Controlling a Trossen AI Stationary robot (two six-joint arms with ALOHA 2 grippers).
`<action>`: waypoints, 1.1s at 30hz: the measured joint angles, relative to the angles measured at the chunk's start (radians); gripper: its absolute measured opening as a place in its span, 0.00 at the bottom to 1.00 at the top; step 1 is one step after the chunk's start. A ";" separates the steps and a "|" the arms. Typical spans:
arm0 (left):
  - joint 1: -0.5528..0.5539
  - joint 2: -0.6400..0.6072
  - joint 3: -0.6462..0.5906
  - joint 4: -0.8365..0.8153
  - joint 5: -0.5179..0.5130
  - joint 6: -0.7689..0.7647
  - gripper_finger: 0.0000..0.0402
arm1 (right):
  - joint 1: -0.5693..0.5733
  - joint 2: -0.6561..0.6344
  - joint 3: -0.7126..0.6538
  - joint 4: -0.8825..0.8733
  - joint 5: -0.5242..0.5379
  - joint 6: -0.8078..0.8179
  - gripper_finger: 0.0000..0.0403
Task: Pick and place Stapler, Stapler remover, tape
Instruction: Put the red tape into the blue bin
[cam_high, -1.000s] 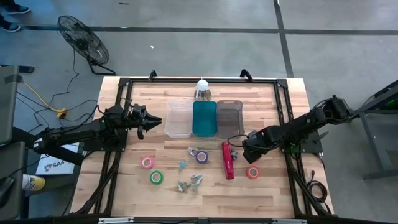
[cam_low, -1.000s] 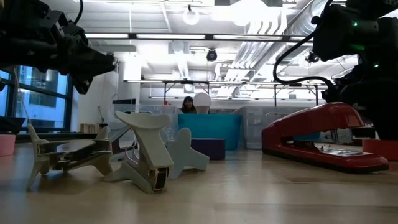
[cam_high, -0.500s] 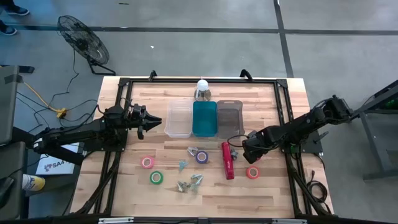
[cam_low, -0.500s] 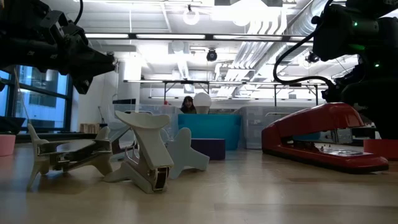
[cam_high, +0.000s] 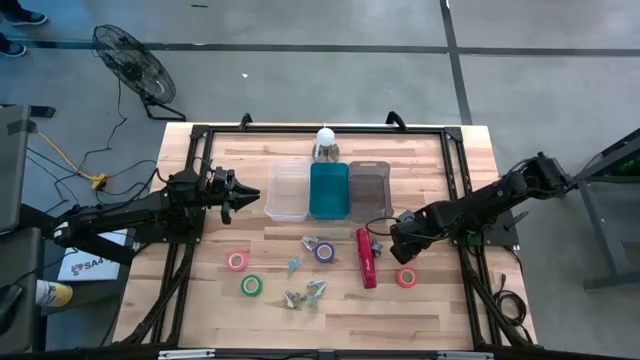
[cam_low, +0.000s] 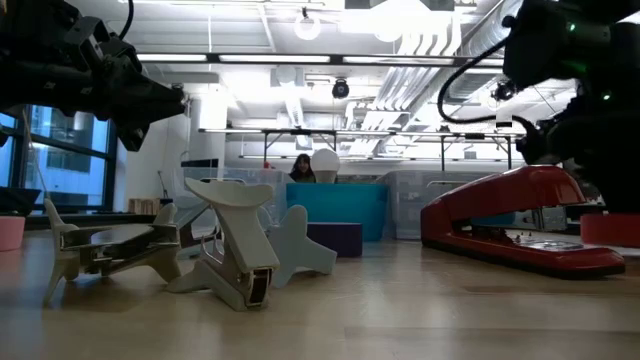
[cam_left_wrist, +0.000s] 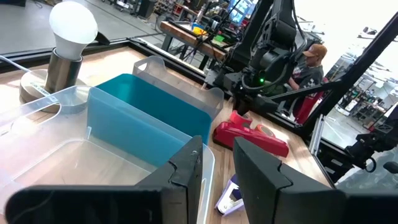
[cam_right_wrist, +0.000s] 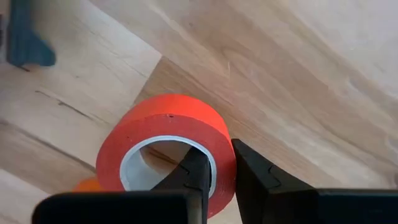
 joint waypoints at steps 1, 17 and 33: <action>0.000 0.000 0.000 0.000 0.000 0.000 0.22 | 0.000 -0.010 0.000 -0.002 0.002 0.001 0.10; 0.000 0.000 0.000 0.000 -0.001 0.000 0.22 | -0.028 -0.222 0.006 0.036 0.044 0.032 0.10; 0.000 0.000 0.000 0.000 -0.004 0.000 0.22 | -0.105 -0.226 0.195 -0.044 0.120 -0.145 0.10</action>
